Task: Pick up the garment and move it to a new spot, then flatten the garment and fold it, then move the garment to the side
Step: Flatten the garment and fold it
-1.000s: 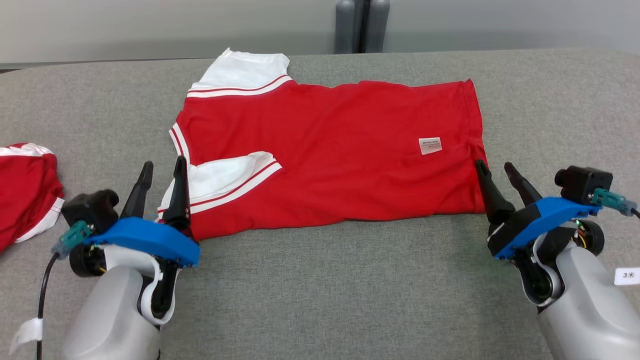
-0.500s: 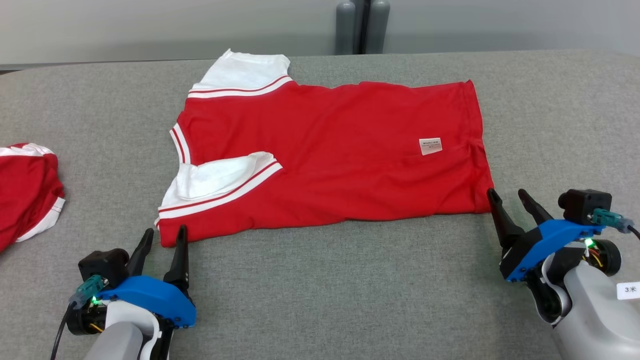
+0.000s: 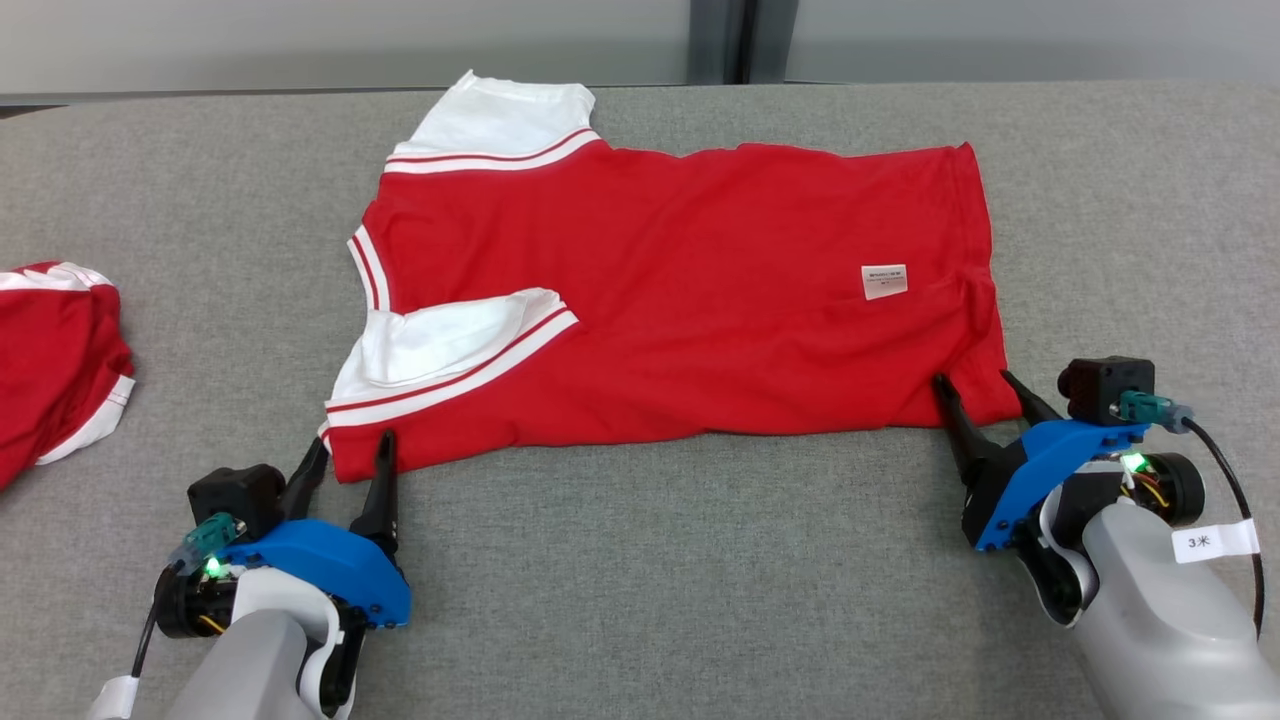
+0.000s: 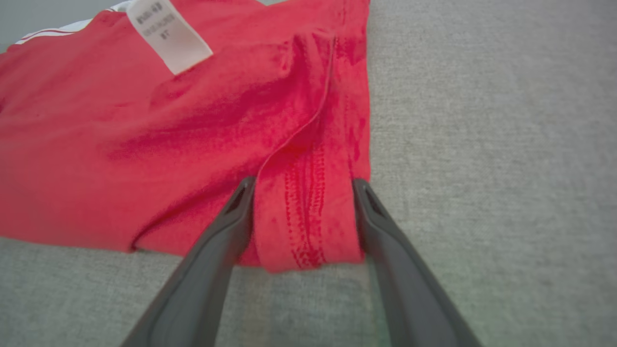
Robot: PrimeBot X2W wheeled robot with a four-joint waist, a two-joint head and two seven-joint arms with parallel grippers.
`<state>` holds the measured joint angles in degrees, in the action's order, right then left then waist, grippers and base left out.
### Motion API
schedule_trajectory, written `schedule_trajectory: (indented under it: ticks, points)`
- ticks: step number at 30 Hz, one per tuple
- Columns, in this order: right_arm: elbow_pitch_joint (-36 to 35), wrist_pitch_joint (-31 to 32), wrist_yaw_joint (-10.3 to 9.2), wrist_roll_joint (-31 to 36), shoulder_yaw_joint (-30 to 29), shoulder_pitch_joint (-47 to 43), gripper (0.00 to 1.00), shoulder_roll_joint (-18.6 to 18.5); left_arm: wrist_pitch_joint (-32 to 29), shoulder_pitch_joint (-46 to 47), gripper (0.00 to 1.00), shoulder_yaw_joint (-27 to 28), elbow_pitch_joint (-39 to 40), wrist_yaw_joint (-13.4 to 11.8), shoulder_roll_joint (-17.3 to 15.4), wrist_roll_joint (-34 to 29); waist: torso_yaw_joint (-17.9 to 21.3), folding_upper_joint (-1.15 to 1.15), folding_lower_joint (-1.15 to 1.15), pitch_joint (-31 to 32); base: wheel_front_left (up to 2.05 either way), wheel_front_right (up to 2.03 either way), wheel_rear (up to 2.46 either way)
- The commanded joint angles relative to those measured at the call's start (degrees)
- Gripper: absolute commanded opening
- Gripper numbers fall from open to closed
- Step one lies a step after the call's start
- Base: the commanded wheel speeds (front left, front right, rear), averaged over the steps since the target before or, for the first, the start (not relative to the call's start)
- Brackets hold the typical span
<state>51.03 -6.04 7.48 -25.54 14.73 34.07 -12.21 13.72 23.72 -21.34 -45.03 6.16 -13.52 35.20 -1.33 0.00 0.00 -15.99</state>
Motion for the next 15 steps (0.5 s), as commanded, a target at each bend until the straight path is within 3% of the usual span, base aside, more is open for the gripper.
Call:
schedule_trajectory:
  ticks: [1, 3, 15]
  points:
    - [1.27, 0.09, 0.03, 0.60, 0.67, 0.78, 0.66, 0.13, -0.38, 0.84, 0.49, -0.75, -1.25, 0.28, 0.55, -0.27, -0.22, 0.00, 0.00, -0.05, 0.00, 0.00, 0.00]
    - [2.28, -0.26, 0.03, 0.63, 0.96, 0.82, 0.00, 0.38, -0.40, 1.13, 0.00, -1.11, -2.43, 0.48, 0.89, -0.03, -0.30, 0.00, 0.00, 0.08, 0.00, 0.00, 0.00]
    - [0.44, -5.61, 0.02, -5.14, 1.93, -5.24, 0.00, -0.45, 1.43, -4.20, 0.00, 1.67, 0.37, 1.02, 1.06, 2.65, -0.37, 0.00, 0.00, 7.15, 0.00, 0.00, 0.00]
